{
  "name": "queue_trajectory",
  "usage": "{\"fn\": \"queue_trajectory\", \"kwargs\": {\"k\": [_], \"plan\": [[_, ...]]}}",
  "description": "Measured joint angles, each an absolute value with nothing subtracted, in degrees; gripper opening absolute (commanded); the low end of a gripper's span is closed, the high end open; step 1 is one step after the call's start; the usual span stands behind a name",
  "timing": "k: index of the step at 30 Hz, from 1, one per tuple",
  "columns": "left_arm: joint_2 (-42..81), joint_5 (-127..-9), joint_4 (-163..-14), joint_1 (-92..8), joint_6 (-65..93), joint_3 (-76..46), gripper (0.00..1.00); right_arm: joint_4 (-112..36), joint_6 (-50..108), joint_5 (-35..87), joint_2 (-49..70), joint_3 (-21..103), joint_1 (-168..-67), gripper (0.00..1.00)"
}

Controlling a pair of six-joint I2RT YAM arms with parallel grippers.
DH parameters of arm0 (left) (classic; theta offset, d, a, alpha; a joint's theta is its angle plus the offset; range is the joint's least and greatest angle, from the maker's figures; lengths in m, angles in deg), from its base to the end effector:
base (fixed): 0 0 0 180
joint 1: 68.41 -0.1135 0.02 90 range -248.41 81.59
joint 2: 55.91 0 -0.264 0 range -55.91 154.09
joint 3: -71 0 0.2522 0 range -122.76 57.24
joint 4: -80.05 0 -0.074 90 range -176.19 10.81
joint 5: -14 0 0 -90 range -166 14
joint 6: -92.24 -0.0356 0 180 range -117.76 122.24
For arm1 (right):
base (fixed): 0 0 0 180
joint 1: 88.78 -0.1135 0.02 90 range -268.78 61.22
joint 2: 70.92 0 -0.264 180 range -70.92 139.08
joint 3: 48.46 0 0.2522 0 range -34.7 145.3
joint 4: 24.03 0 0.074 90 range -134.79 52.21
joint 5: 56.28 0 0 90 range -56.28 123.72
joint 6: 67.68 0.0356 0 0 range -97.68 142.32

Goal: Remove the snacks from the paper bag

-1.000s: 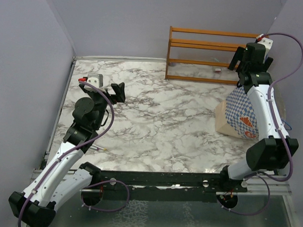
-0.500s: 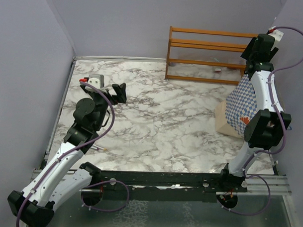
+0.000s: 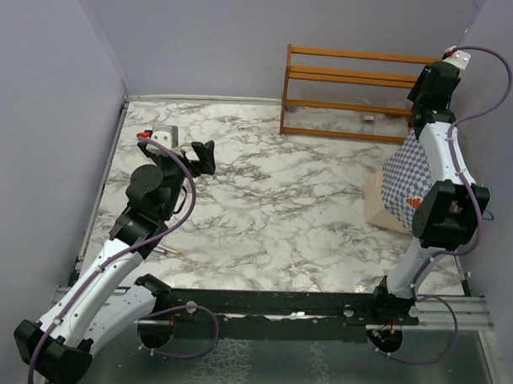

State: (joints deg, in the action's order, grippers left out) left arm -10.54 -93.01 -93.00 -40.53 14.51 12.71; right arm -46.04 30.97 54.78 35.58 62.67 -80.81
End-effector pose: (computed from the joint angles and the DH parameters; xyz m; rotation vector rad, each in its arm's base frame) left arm 0.1709 -0.0786 0.3690 -0.0419 1.4803 -0.3514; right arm 0.4426 -0.0749 0.3550 0.5173 1.7936 -0.3357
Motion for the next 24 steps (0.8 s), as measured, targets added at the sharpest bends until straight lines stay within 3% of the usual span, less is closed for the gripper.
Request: {"fn": "queue_trajectory", "kwargs": {"k": [4,10,16,24], "plan": [[-10.1,-93.0,-93.0,-40.5,14.5,12.7,0.99,-45.5,30.5,54.0,35.6,61.9,-80.6,0.4],[-10.1,-93.0,-93.0,-40.5,14.5,12.7,0.99,-44.7,29.5,53.0,35.6,62.0,-80.0,0.02],[-10.1,-93.0,-93.0,-40.5,14.7,12.7,0.99,-45.8,30.5,49.9,32.8,59.6,-80.0,0.01],[-10.0,-93.0,-93.0,-40.5,15.4,12.7,0.99,-52.3,34.4,32.8,17.3,49.0,-79.3,0.01]]}}
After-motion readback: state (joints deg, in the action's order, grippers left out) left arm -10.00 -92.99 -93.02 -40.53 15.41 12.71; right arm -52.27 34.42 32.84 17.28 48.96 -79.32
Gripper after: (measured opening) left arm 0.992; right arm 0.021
